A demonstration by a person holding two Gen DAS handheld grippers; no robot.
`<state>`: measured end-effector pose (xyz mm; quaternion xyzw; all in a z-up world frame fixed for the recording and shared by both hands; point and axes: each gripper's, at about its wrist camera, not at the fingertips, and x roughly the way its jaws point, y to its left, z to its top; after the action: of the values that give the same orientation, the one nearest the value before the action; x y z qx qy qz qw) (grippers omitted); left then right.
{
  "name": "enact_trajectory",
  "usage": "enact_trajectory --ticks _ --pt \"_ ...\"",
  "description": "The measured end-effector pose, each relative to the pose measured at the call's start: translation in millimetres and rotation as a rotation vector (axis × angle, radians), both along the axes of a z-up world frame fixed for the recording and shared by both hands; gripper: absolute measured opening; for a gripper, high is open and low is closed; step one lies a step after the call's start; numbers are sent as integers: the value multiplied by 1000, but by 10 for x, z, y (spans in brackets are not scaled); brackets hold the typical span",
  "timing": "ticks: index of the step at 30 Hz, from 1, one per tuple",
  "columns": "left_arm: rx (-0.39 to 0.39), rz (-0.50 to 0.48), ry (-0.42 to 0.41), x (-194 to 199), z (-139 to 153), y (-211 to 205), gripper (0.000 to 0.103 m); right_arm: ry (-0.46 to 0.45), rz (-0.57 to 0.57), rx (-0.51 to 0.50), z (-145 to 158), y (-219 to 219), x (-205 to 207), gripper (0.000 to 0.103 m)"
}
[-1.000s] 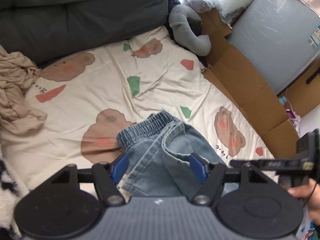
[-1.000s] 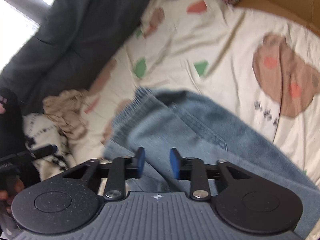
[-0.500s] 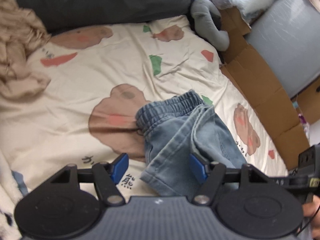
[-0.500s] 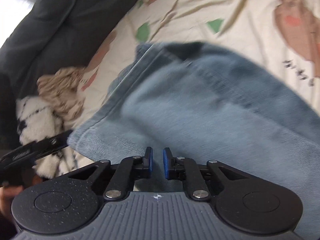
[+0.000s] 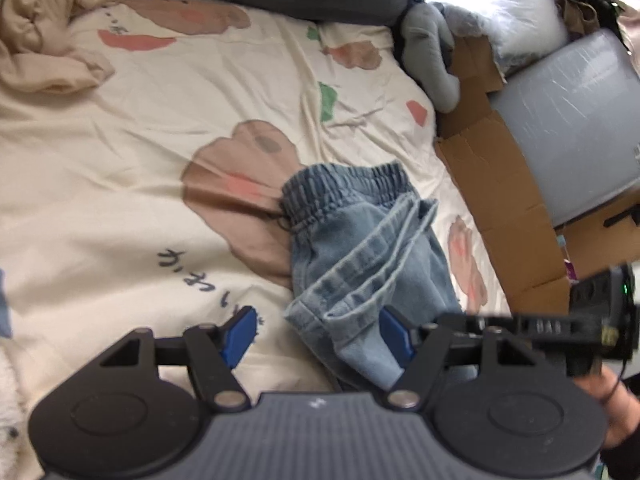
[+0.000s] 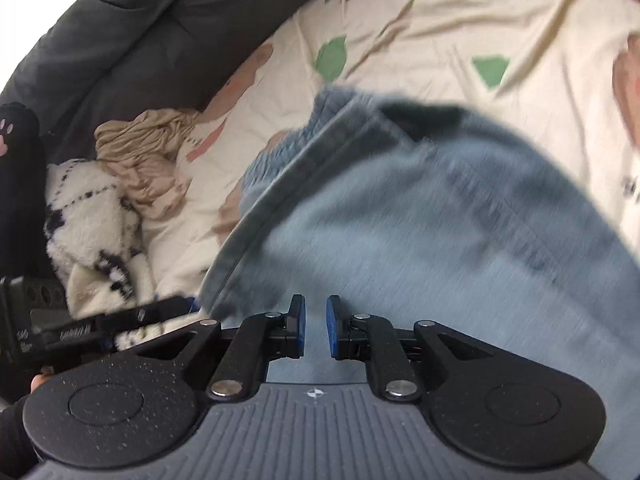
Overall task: Fold clothes
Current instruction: 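Grasp the folded jeans edge with the left gripper while the right gripper pinches the waistband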
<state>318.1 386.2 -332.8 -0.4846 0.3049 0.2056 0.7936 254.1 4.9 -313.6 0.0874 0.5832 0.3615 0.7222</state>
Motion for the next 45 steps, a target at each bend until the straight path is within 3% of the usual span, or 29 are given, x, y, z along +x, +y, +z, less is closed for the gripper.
enact_trajectory --ticks 4,6,9,11,16,21,23,27,33,34,35,36,37,38,39,41,45 --pt "-41 -53 -24 111 -118 -18 67 -80 5 -12 72 10 263 15" --pt "-47 -73 -29 155 -152 -24 64 -125 -2 -51 83 14 392 27" --pt "-57 -67 -60 164 -152 -25 49 -161 -17 -60 78 16 578 31" --pt "-60 -72 -63 174 -151 -27 32 -185 -9 -67 67 55 677 32" --pt "-60 -69 -71 151 -152 -45 21 -259 95 -82 38 285 795 38" --pt "-53 -46 -76 107 -122 -17 11 -253 176 -81 -31 409 849 39" --pt "-52 -31 -77 91 -112 7 9 -240 192 -74 -50 416 867 32" --pt "-27 -25 -79 88 -67 13 9 -269 212 -97 -3 408 882 1" --pt "-26 -14 -40 99 -163 7 10 -270 196 -51 97 370 950 1" --pt "-24 -12 -28 101 -177 5 14 -271 204 -60 81 389 951 2" --pt "-18 -8 -9 102 -188 3 26 -267 210 -75 59 407 957 4" --pt "-9 -1 16 103 -195 2 33 -255 213 -84 40 409 969 7" --pt "-4 7 29 101 -205 3 49 -243 217 -92 21 409 981 13" --pt "-3 12 27 94 -215 6 59 -238 220 -87 10 400 988 29" --pt "-3 11 21 95 -228 11 62 -233 223 -82 -1 391 996 46" --pt "-10 7 15 109 -268 20 67 -218 241 -71 -36 394 1007 49" --pt "-53 8 -9 172 -411 55 67 -183 308 -57 -151 471 1030 49"
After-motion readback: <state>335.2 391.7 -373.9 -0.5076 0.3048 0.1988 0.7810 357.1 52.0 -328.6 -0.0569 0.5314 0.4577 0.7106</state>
